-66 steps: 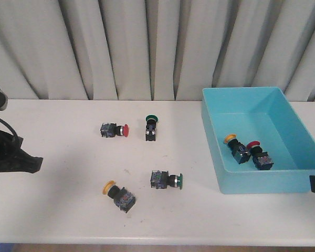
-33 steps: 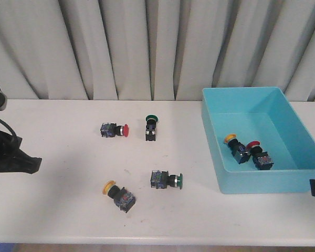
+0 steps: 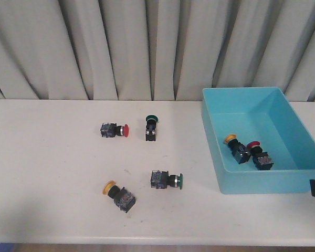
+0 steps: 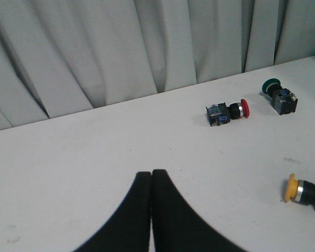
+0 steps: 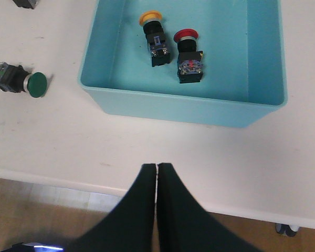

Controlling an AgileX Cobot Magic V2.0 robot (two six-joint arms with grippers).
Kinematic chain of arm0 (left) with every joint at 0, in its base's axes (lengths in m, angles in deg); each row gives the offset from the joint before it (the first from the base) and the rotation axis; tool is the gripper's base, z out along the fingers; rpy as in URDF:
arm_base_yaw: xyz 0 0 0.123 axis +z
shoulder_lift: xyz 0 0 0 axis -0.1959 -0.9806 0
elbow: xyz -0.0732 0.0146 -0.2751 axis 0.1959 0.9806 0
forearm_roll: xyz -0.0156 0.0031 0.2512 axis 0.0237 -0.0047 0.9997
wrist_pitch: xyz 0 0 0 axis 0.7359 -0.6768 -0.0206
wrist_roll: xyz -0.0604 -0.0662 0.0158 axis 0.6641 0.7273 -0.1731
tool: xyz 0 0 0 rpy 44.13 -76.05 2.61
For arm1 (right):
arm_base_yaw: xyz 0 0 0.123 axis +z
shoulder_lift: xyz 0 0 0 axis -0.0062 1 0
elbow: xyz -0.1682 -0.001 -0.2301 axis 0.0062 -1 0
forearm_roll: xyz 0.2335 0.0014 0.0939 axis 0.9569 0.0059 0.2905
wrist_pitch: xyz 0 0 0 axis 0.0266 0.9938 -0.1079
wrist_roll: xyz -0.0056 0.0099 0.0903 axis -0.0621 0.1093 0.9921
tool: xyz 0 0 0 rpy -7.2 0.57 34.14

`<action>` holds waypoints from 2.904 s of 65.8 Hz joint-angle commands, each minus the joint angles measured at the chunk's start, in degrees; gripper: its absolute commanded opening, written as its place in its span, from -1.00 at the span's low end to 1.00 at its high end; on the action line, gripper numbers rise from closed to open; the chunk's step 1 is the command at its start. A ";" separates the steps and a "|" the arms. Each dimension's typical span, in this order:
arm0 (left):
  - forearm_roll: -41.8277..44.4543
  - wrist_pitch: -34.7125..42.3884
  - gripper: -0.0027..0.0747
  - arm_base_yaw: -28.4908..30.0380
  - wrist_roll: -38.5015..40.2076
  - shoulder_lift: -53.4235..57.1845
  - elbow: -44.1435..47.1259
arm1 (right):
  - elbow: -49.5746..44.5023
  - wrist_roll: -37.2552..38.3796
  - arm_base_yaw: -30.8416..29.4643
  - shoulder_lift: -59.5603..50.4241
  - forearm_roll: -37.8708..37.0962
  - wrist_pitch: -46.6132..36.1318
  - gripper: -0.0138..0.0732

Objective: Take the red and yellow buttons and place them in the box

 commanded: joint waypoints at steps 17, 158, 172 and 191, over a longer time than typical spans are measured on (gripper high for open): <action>1.18 7.68 -0.95 0.16 5.93 23.85 15.07 | 1.59 -0.19 -0.30 -0.31 -0.03 -2.70 -0.70; 0.00 6.47 -0.95 2.81 5.52 24.54 15.82 | -46.15 1.11 -0.30 -49.96 -1.05 -48.18 -0.69; 0.00 6.47 -0.95 2.81 5.52 24.54 15.82 | -46.15 4.64 -0.30 -49.92 -4.79 -47.98 -0.69; 0.00 6.47 -0.95 2.81 5.52 24.54 15.82 | -46.15 8.40 -0.30 -49.92 -7.91 -47.59 -0.69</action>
